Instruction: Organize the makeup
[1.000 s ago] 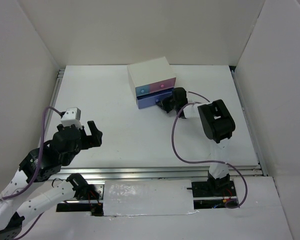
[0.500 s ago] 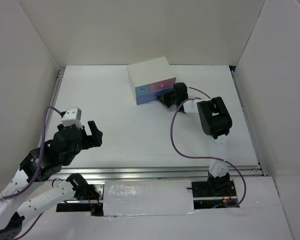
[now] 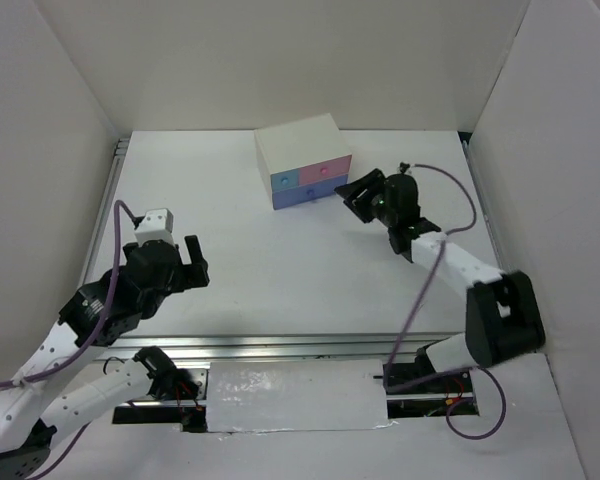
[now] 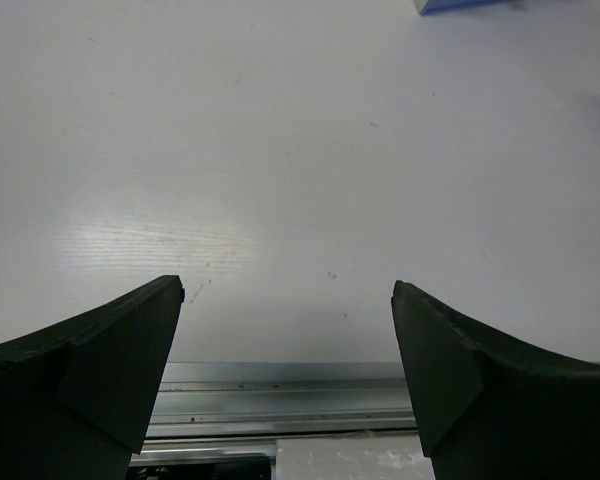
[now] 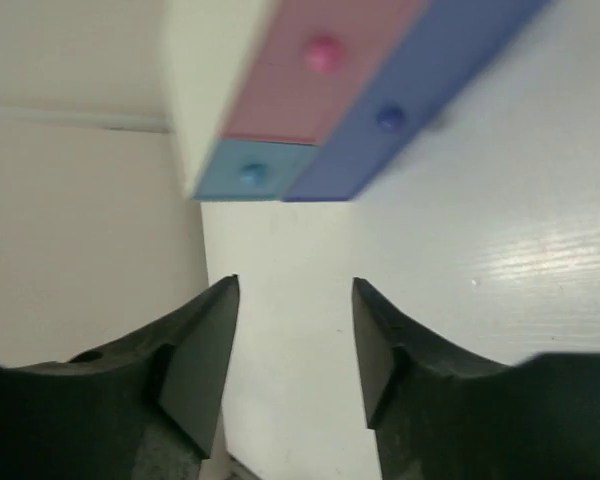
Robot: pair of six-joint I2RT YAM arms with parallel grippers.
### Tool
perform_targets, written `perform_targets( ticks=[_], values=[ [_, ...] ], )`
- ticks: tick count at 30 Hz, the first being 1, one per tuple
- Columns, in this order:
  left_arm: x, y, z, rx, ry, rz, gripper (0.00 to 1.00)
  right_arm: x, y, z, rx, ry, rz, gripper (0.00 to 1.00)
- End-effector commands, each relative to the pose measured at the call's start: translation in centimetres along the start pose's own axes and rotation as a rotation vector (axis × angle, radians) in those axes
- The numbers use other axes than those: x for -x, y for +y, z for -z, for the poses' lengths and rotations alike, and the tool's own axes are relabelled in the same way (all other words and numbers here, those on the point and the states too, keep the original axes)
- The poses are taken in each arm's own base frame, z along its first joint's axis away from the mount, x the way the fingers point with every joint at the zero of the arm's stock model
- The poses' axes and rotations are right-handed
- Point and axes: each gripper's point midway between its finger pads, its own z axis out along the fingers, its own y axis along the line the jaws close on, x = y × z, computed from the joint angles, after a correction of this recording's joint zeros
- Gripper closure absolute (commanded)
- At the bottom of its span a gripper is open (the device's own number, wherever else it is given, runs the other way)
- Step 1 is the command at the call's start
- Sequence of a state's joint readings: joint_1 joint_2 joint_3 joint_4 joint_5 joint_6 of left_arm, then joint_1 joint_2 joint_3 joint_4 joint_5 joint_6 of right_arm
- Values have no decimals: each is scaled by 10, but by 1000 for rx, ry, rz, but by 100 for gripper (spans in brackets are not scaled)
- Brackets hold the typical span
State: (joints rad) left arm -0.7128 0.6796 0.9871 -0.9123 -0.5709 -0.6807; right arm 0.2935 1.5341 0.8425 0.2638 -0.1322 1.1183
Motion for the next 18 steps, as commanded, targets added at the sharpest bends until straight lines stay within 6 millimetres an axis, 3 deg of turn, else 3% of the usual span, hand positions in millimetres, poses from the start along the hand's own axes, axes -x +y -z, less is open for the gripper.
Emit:
perform_targets(
  ticks=[1,2,3,4,5,6,7,8,9,10,12,13,18],
  values=[
    [12,3,-8,43,-26,7,1,20,22,64,-8,-77,273,41],
    [16,3,-10,45,-47,20,1,20,21,78,-29,-78,314,37],
    [18,4,-11,52,-56,23,1,21,19,90,-50,-80,374,24],
    [21,10,-12,75,-64,35,1,28,35,114,-28,-114,397,23],
    [23,15,-13,94,-67,43,1,20,21,130,-95,-75,420,22],
    [25,24,-12,130,-74,61,1,22,20,143,-107,-81,471,17],
    [26,26,-11,140,-80,69,1,24,25,171,-111,-97,488,15],
    [27,28,-9,147,-86,75,1,24,28,186,-107,-101,511,1],
    [28,31,-6,150,-95,83,0,26,30,201,-109,-113,547,0],
    [31,33,-3,159,-110,94,0,27,34,232,-119,-121,560,0],
    [34,38,4,162,-128,110,0,35,35,264,-149,-171,580,0],
    [35,39,6,161,-136,115,1,35,37,291,-144,-190,589,0],
    [44,51,29,160,-188,128,1,33,42,358,-97,-245,639,0]
  ],
)
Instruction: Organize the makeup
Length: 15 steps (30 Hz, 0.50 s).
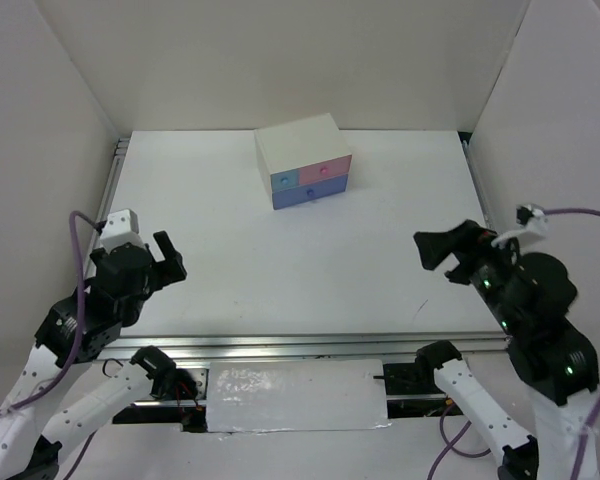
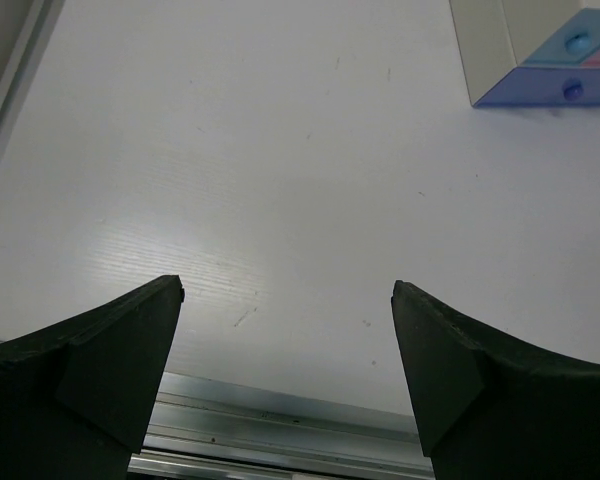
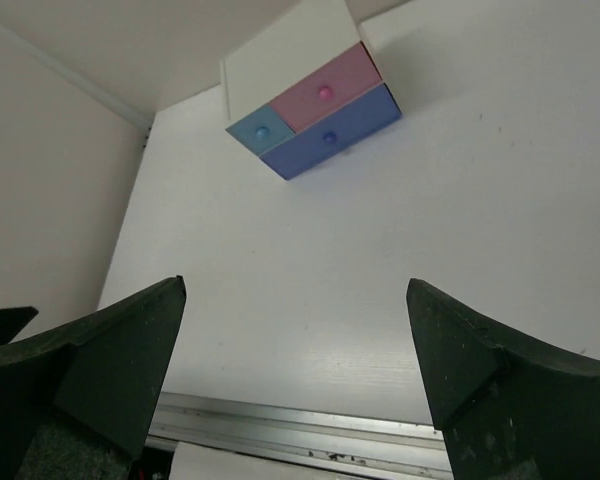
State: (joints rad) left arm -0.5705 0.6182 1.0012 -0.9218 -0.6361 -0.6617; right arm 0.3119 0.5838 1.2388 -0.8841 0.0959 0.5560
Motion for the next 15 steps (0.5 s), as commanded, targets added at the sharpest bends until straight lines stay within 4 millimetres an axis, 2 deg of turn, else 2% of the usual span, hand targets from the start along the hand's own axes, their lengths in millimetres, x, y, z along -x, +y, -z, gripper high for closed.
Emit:
perform_targets(
  ticks=[1,3,6,10,15],
  values=[
    [22,17,20,28,-75,37,1,-17,-27,45,-77,73,94,0],
    [26,26,28,33,-106,67,1,-17,-32,60,-82,57,124,0],
    [27,25,39,-41,-145,103,1,-16,-47,78,-135,41,152,0],
    [30,33,53,-97,-218,189,1,-20,-47,89,-92,17,176,0],
    [28,33,54,-113,-225,204,1,-17,-50,96,-91,-20,173,0]
  ],
)
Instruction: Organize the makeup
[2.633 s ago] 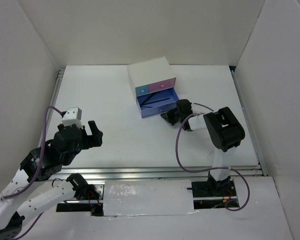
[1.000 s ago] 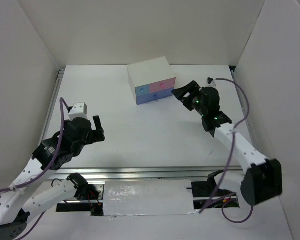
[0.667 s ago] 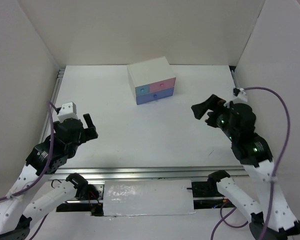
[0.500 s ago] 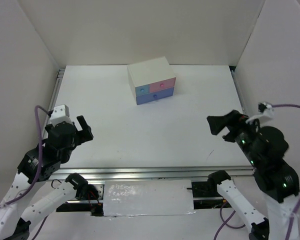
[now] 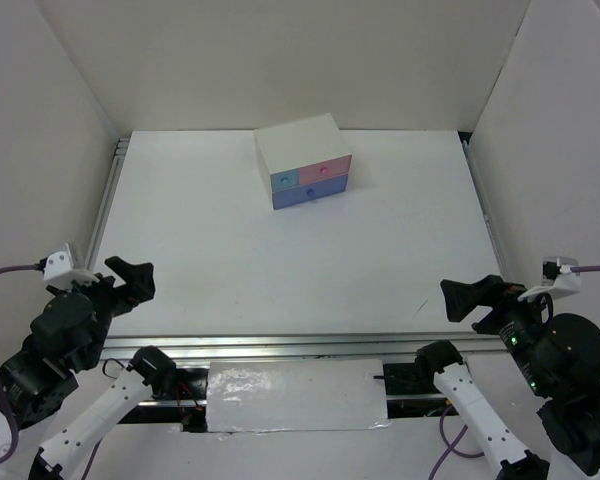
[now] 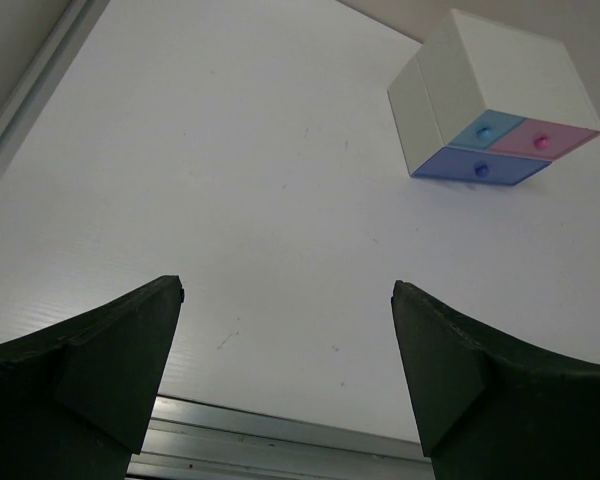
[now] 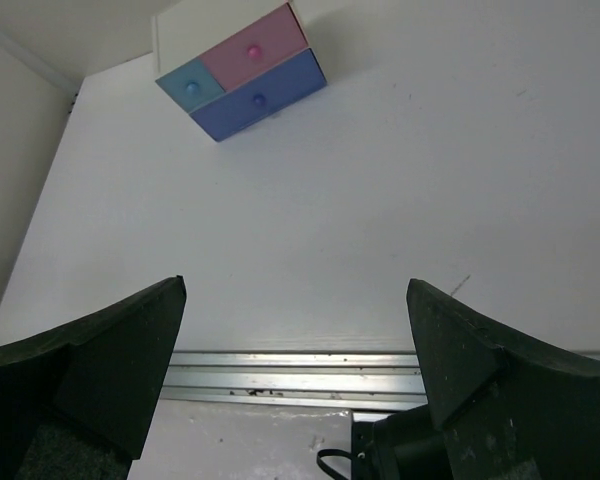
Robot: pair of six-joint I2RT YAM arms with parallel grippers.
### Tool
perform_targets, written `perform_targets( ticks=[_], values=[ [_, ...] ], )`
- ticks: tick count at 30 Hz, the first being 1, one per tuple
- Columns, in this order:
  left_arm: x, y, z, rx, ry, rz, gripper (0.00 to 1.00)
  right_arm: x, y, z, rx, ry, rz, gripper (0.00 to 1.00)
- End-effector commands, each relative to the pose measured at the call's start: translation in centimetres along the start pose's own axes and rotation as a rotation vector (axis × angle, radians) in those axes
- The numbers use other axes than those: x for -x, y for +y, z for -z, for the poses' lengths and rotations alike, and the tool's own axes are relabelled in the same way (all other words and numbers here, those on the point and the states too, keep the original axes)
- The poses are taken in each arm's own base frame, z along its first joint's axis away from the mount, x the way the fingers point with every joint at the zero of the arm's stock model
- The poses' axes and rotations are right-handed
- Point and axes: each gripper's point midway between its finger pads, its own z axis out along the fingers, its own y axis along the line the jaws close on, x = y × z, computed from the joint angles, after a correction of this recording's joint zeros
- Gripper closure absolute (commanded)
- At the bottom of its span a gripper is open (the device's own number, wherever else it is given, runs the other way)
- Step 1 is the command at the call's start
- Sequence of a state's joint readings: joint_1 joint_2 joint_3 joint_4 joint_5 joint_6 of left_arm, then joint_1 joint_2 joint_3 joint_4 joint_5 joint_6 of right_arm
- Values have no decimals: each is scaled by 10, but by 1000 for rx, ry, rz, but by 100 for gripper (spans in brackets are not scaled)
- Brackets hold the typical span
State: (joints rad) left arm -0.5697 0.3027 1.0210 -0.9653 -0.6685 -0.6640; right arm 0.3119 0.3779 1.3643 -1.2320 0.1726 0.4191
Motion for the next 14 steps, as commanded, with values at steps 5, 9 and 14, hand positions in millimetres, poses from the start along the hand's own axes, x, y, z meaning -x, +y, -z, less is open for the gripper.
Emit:
perform_targets(
  ticks=[5,9,14],
  values=[
    [-2,-9,-7,-12,8,12,1,-3,-4,1,-10,10,38,0],
    [-4,-12,-10,-20,19,5,1,-2,-5,0,-11,5,42,0],
    [-6,-14,-11,-24,24,-3,0,-2,-5,0,-9,-3,41,0]
  ],
)
